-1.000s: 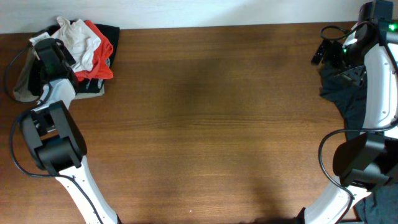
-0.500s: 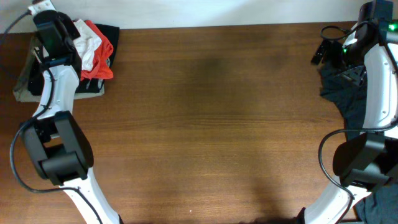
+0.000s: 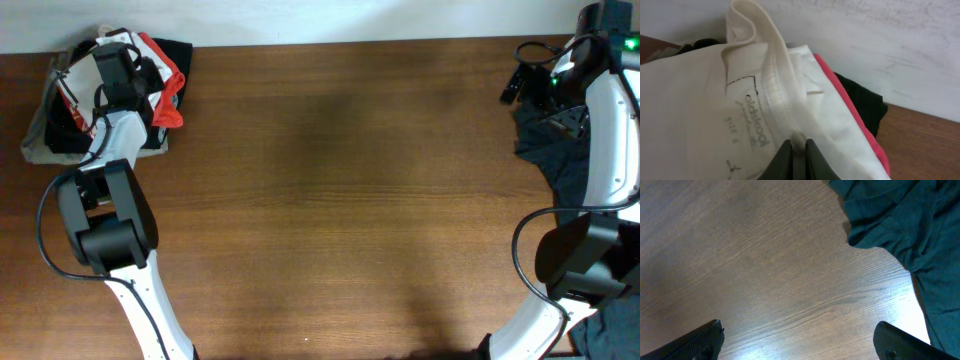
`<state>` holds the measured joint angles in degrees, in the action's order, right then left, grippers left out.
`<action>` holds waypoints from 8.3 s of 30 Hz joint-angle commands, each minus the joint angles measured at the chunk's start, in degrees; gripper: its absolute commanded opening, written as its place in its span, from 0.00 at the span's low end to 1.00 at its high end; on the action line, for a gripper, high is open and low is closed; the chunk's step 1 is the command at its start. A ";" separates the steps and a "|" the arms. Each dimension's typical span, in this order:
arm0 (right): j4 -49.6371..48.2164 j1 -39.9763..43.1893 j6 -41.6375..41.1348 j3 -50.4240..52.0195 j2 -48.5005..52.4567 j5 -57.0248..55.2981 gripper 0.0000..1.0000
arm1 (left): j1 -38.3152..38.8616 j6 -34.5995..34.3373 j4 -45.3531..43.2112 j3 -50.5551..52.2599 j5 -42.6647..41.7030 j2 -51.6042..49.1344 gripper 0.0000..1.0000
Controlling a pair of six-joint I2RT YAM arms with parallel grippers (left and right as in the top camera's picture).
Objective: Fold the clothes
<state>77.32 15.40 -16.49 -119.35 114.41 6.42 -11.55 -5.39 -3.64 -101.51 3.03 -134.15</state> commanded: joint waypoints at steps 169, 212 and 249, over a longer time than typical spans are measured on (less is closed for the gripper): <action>-8.09 -17.00 0.22 1.97 -19.52 -20.39 0.99 | 5.01 16.22 7.78 101.02 -8.11 133.85 0.99; -75.30 -16.83 4.31 117.81 -104.52 -8.13 0.99 | 5.01 16.22 7.78 101.02 -8.09 133.85 0.99; -72.78 -16.90 9.18 119.03 -114.22 -6.62 0.99 | 5.01 16.22 7.78 101.02 -8.09 133.85 0.99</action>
<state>4.32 -1.63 -7.51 -0.75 0.80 -0.91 -6.26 10.11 4.23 -0.95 -5.50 -0.69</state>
